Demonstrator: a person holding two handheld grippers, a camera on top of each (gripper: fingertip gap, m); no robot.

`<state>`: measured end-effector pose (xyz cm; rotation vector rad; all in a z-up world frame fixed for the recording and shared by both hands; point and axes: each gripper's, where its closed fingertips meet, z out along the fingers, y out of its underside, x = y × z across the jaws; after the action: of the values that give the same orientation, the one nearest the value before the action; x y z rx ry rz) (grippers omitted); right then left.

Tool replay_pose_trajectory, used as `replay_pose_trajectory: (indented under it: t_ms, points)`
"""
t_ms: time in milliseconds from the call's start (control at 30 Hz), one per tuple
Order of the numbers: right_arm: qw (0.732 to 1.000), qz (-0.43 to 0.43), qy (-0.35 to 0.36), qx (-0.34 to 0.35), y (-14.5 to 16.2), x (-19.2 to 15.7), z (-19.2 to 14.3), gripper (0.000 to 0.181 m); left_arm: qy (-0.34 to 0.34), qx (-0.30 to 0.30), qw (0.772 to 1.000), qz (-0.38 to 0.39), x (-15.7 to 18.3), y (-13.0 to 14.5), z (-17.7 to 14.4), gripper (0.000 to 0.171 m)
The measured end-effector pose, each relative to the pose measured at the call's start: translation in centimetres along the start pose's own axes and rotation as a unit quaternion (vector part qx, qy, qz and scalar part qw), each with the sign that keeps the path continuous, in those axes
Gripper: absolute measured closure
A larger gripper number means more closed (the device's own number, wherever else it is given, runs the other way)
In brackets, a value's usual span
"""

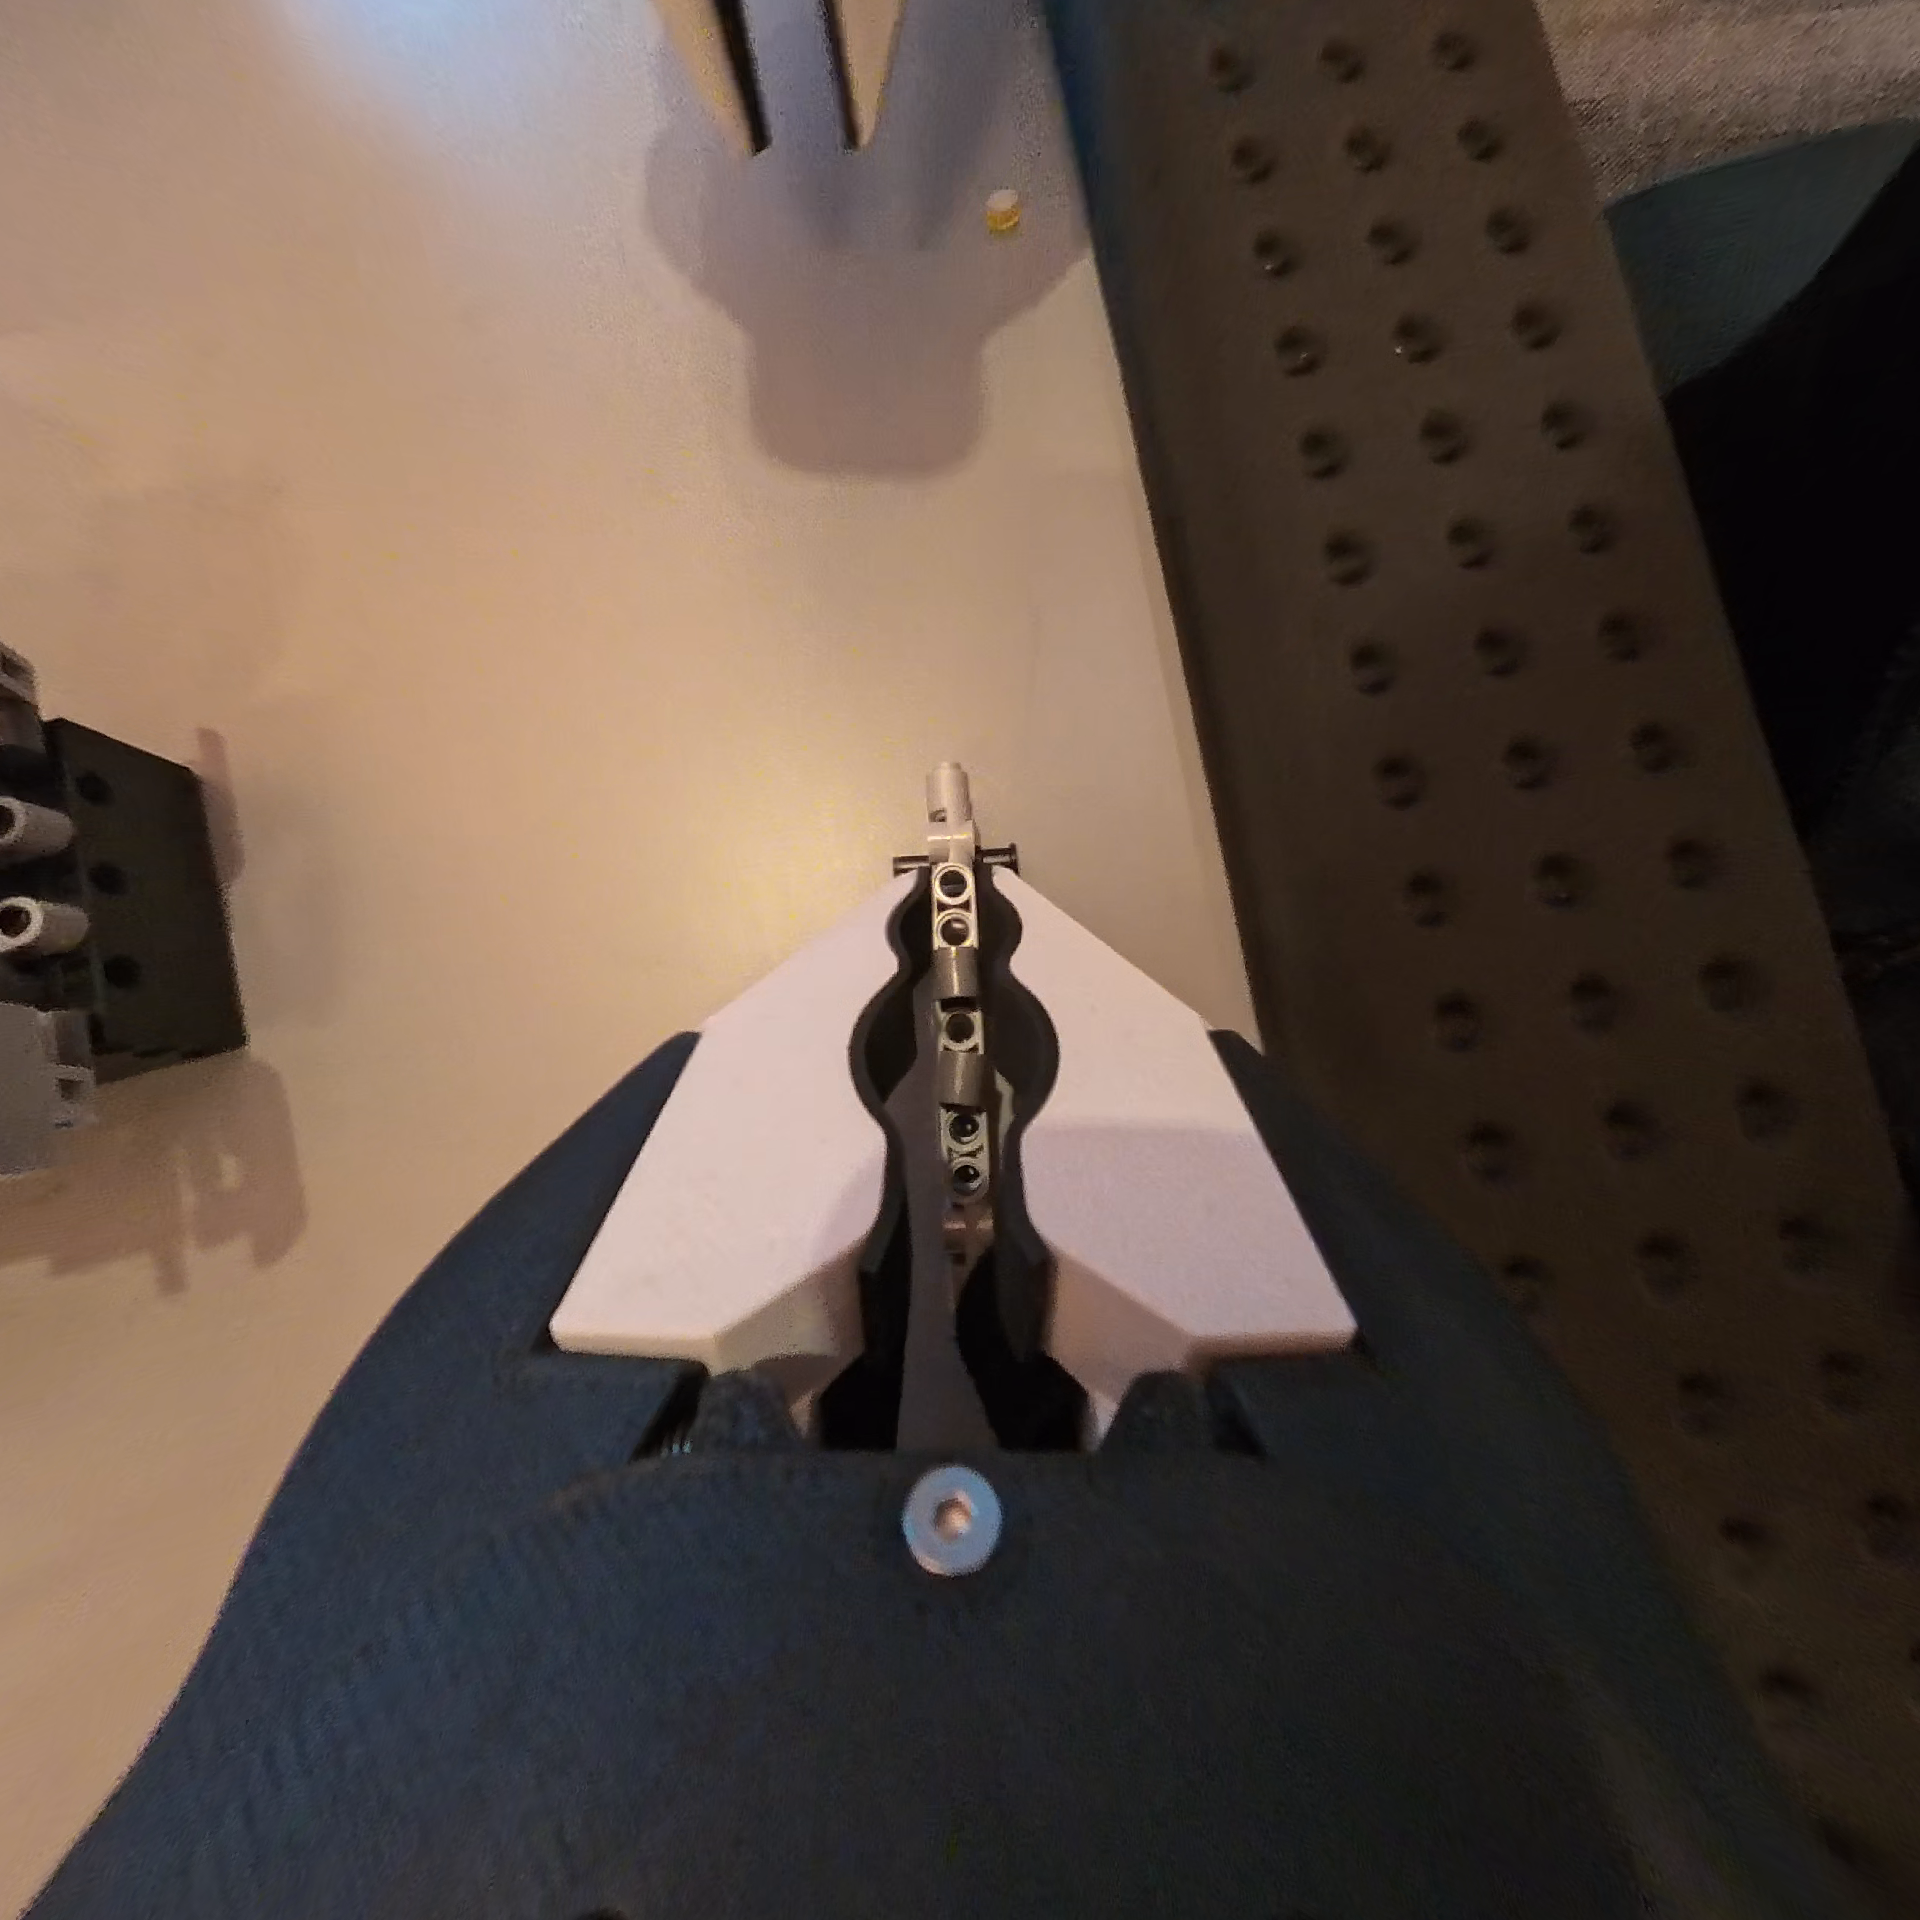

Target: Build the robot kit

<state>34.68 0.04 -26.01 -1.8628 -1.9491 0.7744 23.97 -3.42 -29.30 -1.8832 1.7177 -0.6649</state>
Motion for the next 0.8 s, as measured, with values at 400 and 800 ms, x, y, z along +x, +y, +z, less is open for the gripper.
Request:
replay_pose_trajectory:
  t_ms: [400, 800]
  points:
    - [0.999, 0.025, 0.028, -0.027, 5.1, -3.4, 0.5, 0.167, -0.030, 0.001, 1.000, 0.002, -0.3, -0.5, 0.4, 0.152]
    - [0.999, 0.025, 0.035, 0.008, 3.5, -2.5, 1.9, 0.177, -0.040, 0.012, 0.999, -0.003, -0.5, -0.8, -0.7, 0.144]
